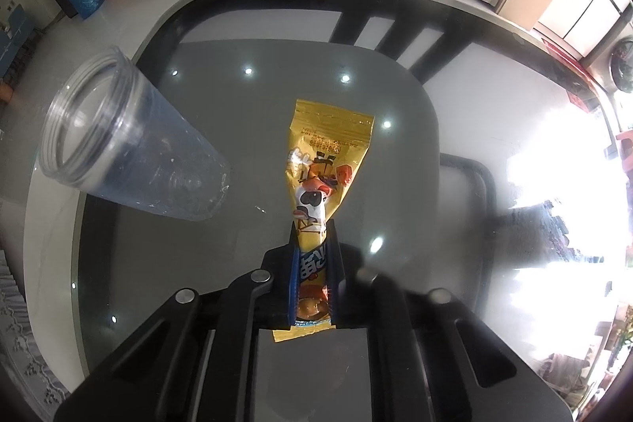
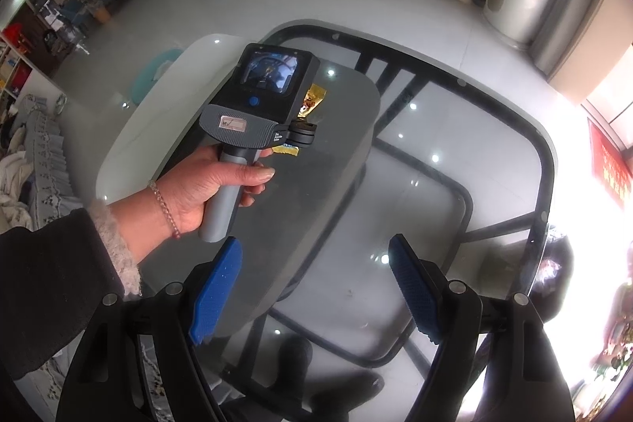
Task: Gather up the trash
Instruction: 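Close the left gripper on the yellow snack packet, then lift the packet with the left gripper and carry it over the bin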
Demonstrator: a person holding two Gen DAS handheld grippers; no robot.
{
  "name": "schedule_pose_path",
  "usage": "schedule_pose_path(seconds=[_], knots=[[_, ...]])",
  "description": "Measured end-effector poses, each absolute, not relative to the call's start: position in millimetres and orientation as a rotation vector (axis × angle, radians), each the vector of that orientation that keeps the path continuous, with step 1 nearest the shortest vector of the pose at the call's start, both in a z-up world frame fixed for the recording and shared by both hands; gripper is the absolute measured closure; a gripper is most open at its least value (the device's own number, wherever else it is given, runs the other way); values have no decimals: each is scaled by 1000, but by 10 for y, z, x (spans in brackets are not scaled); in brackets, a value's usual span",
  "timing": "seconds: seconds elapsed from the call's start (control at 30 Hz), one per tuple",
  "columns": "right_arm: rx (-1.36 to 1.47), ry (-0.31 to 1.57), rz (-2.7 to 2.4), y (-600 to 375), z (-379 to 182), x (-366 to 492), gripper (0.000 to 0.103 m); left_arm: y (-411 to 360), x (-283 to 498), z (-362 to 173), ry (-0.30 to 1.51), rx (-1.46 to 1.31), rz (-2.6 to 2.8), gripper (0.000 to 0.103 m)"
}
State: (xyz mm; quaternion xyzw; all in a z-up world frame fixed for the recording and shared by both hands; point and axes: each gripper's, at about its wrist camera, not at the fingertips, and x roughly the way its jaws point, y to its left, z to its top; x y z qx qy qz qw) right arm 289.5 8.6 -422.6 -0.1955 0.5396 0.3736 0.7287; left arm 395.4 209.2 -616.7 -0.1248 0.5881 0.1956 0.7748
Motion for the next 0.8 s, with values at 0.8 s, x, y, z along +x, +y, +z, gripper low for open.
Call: schedule_pose_path(seconds=[0.8], knots=[[-364,1202,757,-357,-4093,2927,29,1397,4236,-5961,1267,-239,336,92]])
